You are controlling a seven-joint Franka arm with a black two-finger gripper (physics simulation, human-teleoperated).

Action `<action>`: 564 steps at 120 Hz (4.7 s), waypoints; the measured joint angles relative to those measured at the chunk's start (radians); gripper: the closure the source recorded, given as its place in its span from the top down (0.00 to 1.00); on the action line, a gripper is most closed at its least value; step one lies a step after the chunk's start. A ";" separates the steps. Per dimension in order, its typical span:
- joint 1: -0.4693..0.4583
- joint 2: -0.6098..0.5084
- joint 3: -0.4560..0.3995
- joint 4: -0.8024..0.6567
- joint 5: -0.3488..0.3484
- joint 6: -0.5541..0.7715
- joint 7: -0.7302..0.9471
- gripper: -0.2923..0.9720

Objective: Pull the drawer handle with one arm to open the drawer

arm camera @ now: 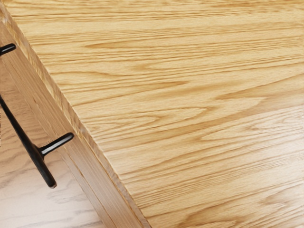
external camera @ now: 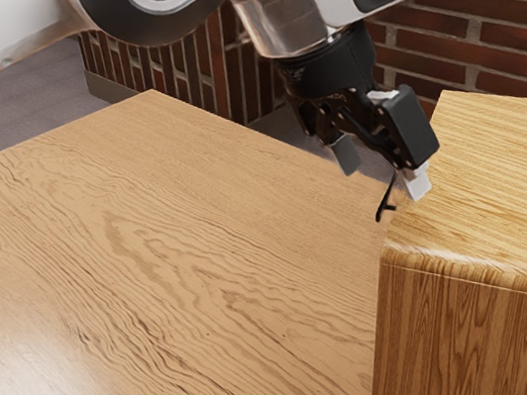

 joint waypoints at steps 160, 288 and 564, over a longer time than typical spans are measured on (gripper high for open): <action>0.113 0.024 -0.026 -0.119 0.073 0.117 -0.132 0.77; 0.111 0.025 0.016 -0.169 0.069 0.172 -0.206 0.77; 0.055 -0.063 0.147 -0.348 0.081 0.289 -0.277 0.77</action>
